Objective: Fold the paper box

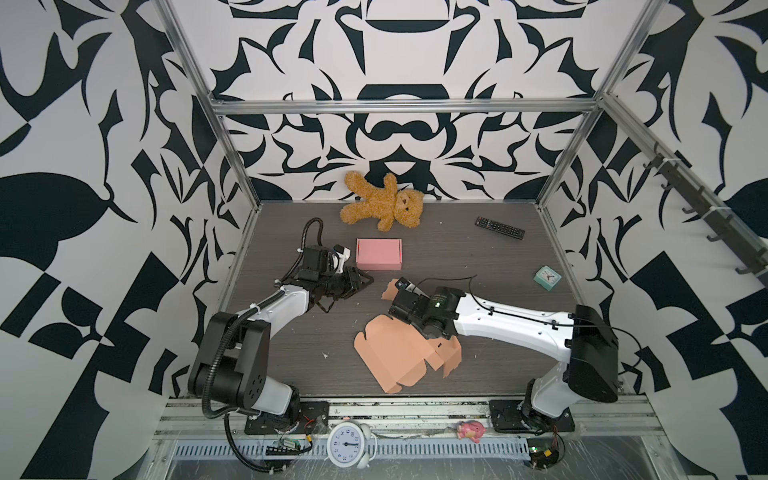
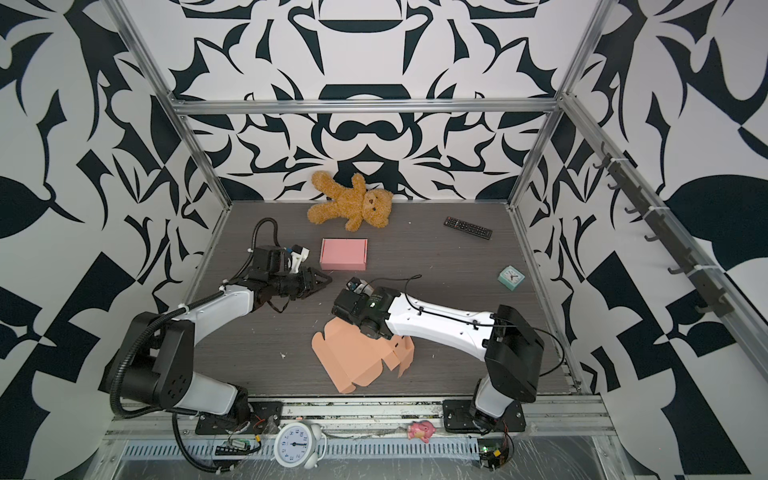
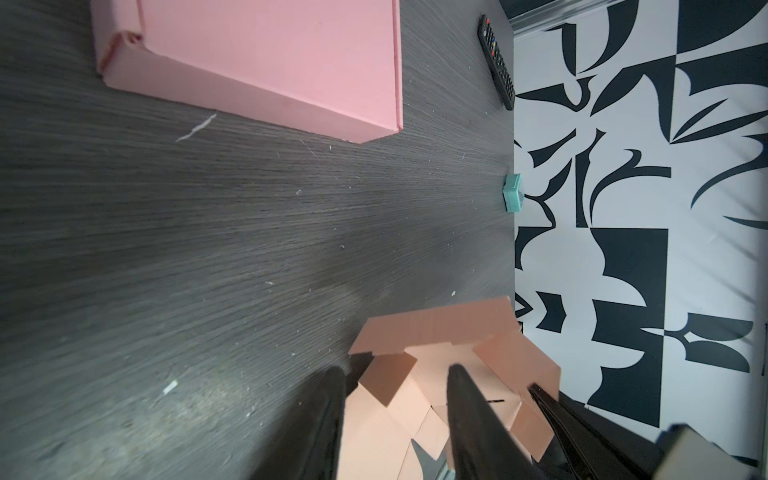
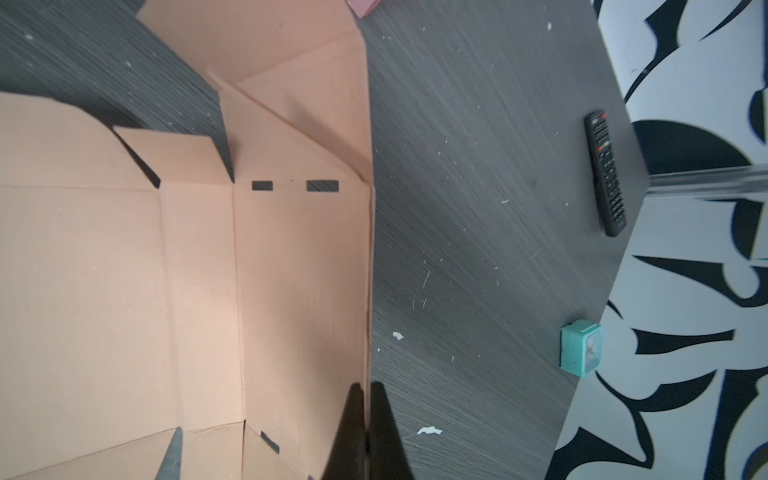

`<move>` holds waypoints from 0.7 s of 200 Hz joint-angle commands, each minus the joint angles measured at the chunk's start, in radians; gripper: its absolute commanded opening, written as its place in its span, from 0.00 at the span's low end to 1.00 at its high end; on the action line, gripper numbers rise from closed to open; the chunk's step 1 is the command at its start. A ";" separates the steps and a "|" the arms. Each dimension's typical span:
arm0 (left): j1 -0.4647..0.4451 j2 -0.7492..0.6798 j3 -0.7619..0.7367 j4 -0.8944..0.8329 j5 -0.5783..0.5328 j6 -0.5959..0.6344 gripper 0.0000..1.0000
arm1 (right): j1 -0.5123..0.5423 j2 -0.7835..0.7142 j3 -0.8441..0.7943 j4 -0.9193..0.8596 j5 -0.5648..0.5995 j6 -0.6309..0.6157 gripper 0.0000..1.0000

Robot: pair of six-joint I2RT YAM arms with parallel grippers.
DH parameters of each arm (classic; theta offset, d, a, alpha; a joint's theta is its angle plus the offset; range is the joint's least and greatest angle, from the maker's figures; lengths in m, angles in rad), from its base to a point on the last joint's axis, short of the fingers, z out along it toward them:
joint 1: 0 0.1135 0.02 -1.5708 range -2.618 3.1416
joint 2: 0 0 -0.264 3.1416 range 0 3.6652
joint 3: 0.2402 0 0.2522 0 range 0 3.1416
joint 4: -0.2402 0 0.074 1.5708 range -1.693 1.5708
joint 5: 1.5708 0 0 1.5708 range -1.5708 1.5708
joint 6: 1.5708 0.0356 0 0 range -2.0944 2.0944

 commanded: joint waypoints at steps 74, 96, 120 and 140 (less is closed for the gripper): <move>-0.028 0.230 0.131 0.046 0.060 0.074 0.44 | 0.042 0.054 0.013 0.149 0.188 -0.246 0.00; -0.032 0.240 0.129 0.047 0.069 0.085 0.45 | 0.042 0.062 0.006 0.186 0.198 -0.283 0.00; -0.035 0.245 0.123 0.049 0.077 0.091 0.45 | 0.042 0.055 -0.019 0.249 0.198 -0.337 0.00; -0.043 0.240 0.110 0.053 0.080 0.094 0.45 | 0.042 0.057 -0.027 0.280 0.202 -0.376 0.00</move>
